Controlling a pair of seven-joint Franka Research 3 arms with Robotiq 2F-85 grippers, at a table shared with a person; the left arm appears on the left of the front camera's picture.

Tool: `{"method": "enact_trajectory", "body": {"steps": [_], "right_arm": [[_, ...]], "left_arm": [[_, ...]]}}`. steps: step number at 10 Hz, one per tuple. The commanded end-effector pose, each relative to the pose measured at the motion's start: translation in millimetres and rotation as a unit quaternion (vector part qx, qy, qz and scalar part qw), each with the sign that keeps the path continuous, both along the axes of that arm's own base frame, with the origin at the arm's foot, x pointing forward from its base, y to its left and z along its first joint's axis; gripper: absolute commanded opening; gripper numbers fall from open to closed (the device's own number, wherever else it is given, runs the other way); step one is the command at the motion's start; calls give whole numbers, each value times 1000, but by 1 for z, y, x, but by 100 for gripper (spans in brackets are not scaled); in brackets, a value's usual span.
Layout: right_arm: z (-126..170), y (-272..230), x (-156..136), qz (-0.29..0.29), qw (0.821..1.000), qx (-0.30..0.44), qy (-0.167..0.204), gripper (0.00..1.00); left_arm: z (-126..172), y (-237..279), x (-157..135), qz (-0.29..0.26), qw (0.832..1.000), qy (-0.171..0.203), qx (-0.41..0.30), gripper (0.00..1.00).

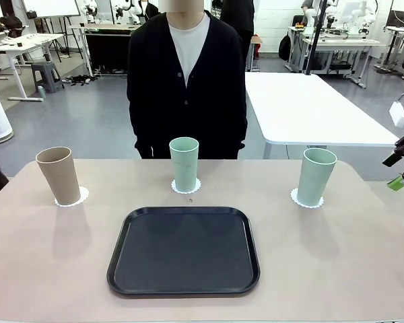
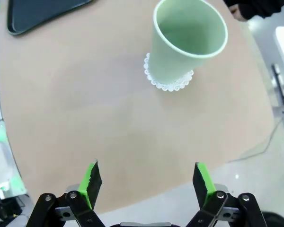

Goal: Place coasters on the table and set cups on them.
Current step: Take one Reusable plastic cup from the Flat Tray and place it on a coaster set by the human.

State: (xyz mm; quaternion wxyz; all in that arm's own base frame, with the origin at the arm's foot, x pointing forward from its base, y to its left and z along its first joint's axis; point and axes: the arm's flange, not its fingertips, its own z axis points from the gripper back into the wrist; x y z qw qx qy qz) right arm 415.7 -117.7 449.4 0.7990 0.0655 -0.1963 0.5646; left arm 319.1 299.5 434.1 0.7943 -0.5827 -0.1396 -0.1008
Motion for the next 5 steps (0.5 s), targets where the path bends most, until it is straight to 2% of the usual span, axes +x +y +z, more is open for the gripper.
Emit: {"method": "enact_trajectory", "body": {"steps": [1,3,5], "right_arm": [[8,37,-31,-64,997,-43,12,100],[28,60,-54,-89,993,-71,34,100],[53,69,-65,-110,990,-78,45,100]], "left_arm": [[2,-1,-1,6,1000,4,3,100],[2,-1,-1,6,1000,4,3,100],[2,-1,-1,6,1000,4,3,100]]}}
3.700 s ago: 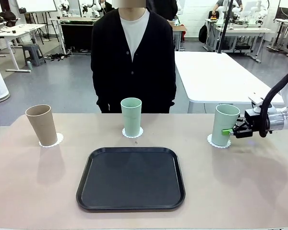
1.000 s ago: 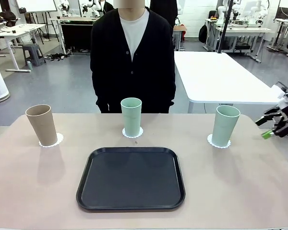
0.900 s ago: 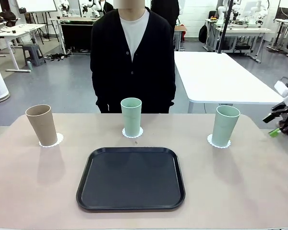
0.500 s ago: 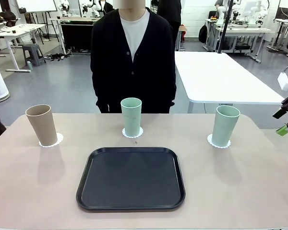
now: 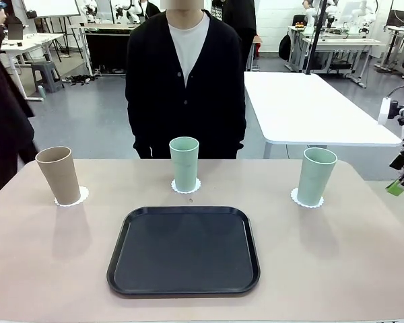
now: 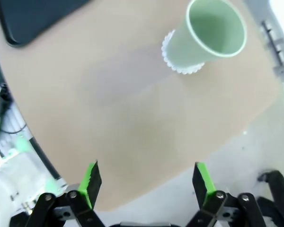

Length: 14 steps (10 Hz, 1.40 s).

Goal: Place coasters on the table and set cups on them.
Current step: Take one Reusable plastic cup from the Flat Tray and place it on a coaster set by the human.

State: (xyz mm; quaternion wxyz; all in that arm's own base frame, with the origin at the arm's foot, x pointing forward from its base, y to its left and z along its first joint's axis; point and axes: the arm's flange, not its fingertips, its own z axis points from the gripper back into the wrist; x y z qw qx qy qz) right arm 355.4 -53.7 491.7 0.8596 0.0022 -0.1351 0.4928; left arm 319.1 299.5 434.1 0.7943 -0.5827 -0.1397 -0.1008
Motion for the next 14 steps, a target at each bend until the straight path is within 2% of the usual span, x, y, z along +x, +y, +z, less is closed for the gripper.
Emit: {"method": "enact_trajectory", "body": {"steps": [1,2,14], "right_arm": [[18,6,-3,-5,1000,15,18,100],[0,0,0,0,1000,0,0,100],[4,0,-2,8,1000,12,3,100]], "left_arm": [[2,-1,-1,6,1000,4,3,100],[2,-1,-1,6,1000,4,3,100],[2,-1,-1,6,1000,4,3,100]]}}
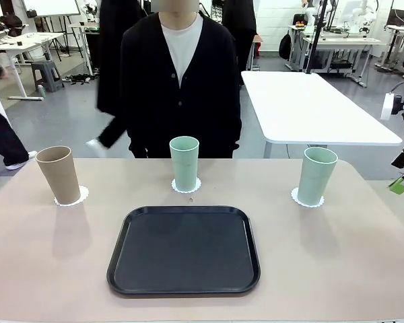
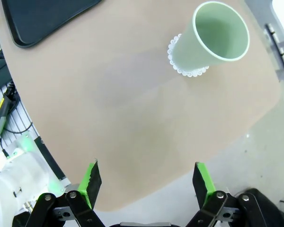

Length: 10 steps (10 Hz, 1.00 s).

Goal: Place coasters on the table and set cups on them.
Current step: Take one Reusable plastic cup from the Flat Tray and place it on a coaster set by the human.

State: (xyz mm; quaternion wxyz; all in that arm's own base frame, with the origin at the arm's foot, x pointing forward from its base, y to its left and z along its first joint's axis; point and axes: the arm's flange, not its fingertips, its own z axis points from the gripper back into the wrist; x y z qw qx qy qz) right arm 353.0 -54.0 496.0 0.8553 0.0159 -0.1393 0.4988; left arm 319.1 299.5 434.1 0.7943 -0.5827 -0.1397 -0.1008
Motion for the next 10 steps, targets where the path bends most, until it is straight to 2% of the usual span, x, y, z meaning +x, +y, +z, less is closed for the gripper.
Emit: {"method": "enact_trajectory", "body": {"steps": [1,2,3,5,6,7,8,9,10], "right_arm": [[8,-4,-16,-99,994,34,35,100],[15,-8,-24,-178,976,77,99,100],[28,-9,-28,-209,961,116,140,100],[38,-9,-26,-232,939,168,193,100],[39,-8,-23,-218,927,210,223,100],[39,-9,-18,-242,922,213,214,100],[36,-9,-13,-269,925,193,184,100],[38,-11,-31,-220,933,187,217,100],[38,-11,-31,-220,933,187,217,100]], "left_arm": [[2,-1,-1,6,1000,4,3,100],[2,-1,-1,6,1000,4,3,100],[2,-1,-1,6,1000,4,3,100],[2,-1,-1,6,1000,4,3,100],[2,-1,-1,6,1000,4,3,100],[2,-1,-1,6,1000,4,3,100],[2,-1,-1,6,1000,4,3,100],[2,-1,-1,6,1000,4,3,100],[2,-1,-1,6,1000,4,3,100]]}}
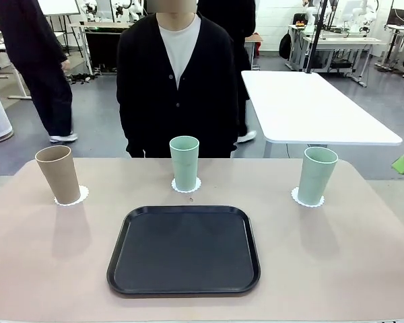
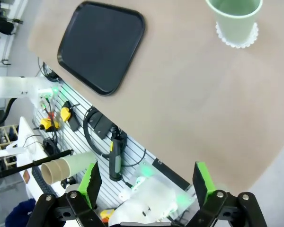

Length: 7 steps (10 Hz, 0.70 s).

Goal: Place coasters on the table and set cups on them.
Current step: Take one Reusable plastic cup from the Flat Tray and place it on a coaster set by the human.

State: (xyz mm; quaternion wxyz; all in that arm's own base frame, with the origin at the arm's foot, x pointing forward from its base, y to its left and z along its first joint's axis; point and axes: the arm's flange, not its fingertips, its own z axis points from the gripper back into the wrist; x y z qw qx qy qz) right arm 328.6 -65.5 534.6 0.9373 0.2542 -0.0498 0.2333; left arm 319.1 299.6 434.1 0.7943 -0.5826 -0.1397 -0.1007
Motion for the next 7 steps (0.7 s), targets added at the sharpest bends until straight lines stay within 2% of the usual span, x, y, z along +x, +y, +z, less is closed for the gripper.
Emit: {"method": "enact_trajectory", "body": {"steps": [1,2,3,4,6,7], "right_arm": [[0,-1,2,-4,1000,1,-3,100],[-8,-38,7,-9,985,173,-10,100],[-23,-77,9,-25,968,250,-9,100],[-37,-111,7,-31,951,307,-3,100],[-63,-174,2,-52,921,385,13,100],[-74,-198,0,-60,909,412,10,100]], "left_arm": [[2,-1,-1,6,1000,4,3,100],[2,-1,-1,6,1000,4,3,100],[2,-1,-1,6,1000,4,3,100],[2,-1,-1,6,1000,4,3,100],[2,-1,-1,6,1000,4,3,100],[2,-1,-1,6,1000,4,3,100]]}}
